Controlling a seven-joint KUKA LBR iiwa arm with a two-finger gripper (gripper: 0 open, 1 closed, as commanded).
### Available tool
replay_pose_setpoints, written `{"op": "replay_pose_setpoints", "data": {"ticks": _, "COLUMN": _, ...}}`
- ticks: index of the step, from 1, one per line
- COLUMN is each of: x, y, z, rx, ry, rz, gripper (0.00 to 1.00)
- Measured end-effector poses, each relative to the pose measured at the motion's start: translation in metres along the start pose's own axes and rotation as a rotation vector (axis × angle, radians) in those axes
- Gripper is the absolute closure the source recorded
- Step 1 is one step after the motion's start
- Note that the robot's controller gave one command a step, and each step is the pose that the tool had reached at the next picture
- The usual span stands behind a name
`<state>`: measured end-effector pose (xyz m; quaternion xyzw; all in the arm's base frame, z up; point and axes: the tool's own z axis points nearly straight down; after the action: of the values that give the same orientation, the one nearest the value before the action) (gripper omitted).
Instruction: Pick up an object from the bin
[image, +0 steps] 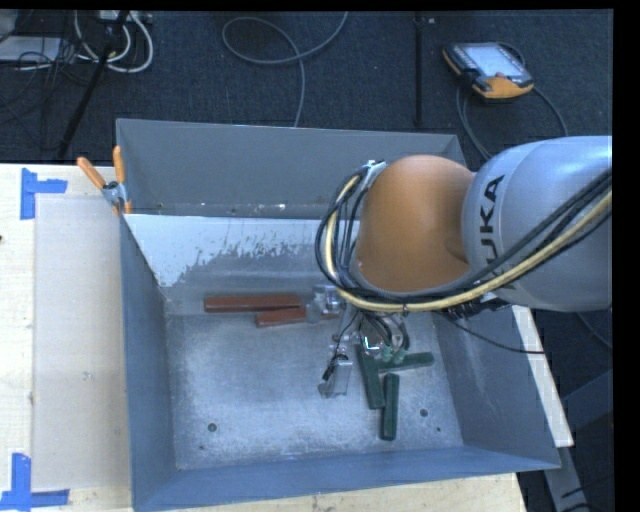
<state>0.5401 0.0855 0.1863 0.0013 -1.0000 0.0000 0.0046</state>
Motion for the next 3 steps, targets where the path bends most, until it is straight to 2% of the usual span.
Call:
{"op": "replay_pose_setpoints", "data": {"ticks": 1, "x": -0.002, "y": 0.0, "z": -0.004, "rx": -0.001, "ry": -0.008, "rz": 0.002, "gripper": 0.0}}
{"op": "replay_pose_setpoints", "data": {"ticks": 2, "x": -0.007, "y": -0.015, "z": 0.019, "rx": -0.001, "ry": -0.013, "rz": -0.087, "gripper": 0.0}}
{"op": "replay_pose_setpoints", "data": {"ticks": 3, "x": 0.021, "y": -0.058, "z": 0.021, "rx": 0.0, "ry": -0.002, "rz": -0.278, "gripper": 0.0}}
